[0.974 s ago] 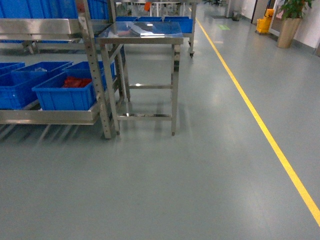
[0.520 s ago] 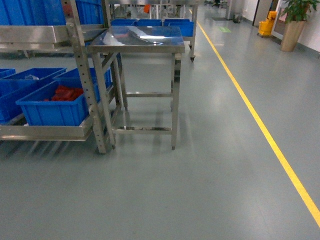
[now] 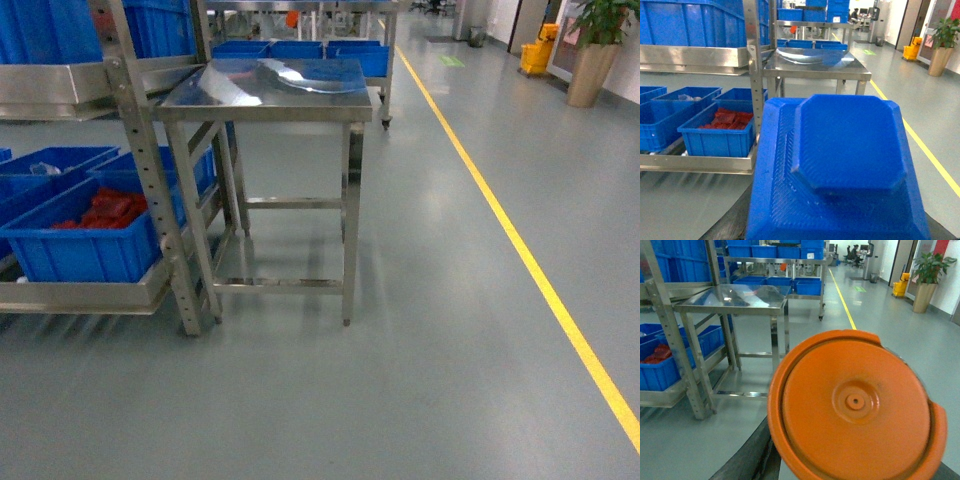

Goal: Sort blue parts and orange caps into right shelf containers

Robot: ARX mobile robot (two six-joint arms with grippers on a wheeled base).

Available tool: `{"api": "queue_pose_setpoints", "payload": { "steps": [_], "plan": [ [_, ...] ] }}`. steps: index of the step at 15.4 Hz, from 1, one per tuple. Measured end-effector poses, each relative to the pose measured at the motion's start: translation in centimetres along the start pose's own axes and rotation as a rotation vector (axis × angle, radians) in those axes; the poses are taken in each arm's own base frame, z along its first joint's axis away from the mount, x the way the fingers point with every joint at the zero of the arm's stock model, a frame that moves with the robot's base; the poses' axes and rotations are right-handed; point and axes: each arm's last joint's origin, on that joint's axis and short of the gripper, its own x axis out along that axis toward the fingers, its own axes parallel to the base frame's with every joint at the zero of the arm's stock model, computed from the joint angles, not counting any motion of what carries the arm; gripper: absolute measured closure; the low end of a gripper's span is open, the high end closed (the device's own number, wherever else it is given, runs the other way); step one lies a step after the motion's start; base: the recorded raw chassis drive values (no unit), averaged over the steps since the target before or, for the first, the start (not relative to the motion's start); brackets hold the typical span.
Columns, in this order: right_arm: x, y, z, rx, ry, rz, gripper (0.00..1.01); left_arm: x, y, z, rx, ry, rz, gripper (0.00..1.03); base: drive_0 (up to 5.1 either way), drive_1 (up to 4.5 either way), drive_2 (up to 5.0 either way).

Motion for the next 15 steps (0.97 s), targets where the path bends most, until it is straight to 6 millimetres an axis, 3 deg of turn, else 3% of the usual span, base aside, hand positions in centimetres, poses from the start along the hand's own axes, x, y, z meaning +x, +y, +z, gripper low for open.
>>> {"api": "queue_pose_setpoints", "payload": {
  "steps": [15],
  "plan": [
    [0.00,0.00,-0.01,0.000,0.000,0.000,0.57,0.00,0.00,0.01,0.000,-0.001,0.000,0.60,0.0,4.34,-4.3]
  ]
}}
